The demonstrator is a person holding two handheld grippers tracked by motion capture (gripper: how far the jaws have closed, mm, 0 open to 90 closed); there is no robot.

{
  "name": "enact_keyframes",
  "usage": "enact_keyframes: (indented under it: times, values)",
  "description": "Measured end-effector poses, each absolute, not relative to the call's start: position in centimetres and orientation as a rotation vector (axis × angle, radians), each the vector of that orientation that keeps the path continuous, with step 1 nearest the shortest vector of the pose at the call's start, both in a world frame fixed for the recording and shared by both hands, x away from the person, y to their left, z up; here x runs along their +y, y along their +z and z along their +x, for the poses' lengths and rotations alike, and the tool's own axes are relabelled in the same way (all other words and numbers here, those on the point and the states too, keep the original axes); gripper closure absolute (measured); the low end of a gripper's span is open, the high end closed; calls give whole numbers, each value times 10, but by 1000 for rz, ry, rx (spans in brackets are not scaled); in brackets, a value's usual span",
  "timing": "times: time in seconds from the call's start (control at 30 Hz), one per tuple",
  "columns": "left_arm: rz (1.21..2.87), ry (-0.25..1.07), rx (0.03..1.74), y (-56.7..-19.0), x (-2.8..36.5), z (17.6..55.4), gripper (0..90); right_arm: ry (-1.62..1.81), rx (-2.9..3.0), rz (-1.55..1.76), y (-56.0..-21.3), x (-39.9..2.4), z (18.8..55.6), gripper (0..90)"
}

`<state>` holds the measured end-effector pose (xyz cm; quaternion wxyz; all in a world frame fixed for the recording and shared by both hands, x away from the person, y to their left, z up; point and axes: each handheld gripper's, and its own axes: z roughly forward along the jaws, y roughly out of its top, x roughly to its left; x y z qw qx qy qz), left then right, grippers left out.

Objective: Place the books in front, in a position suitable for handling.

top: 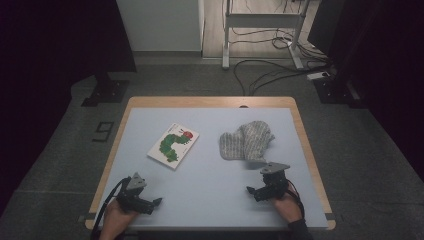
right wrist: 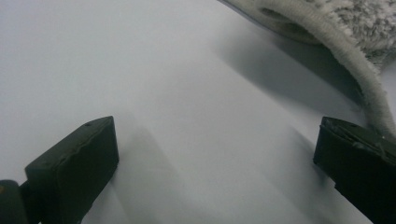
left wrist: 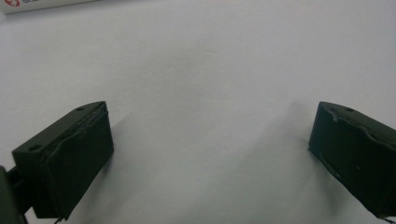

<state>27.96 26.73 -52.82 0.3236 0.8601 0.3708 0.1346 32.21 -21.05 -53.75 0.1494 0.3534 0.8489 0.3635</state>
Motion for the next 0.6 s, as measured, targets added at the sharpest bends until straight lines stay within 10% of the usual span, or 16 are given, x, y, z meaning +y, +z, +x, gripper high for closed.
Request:
enact_keyframes:
  times: [0.6]
  values:
    - [2255, 353, 972, -528, 267, 280, 0, 1084, 2411, 1065, -521, -221, 321, 11]
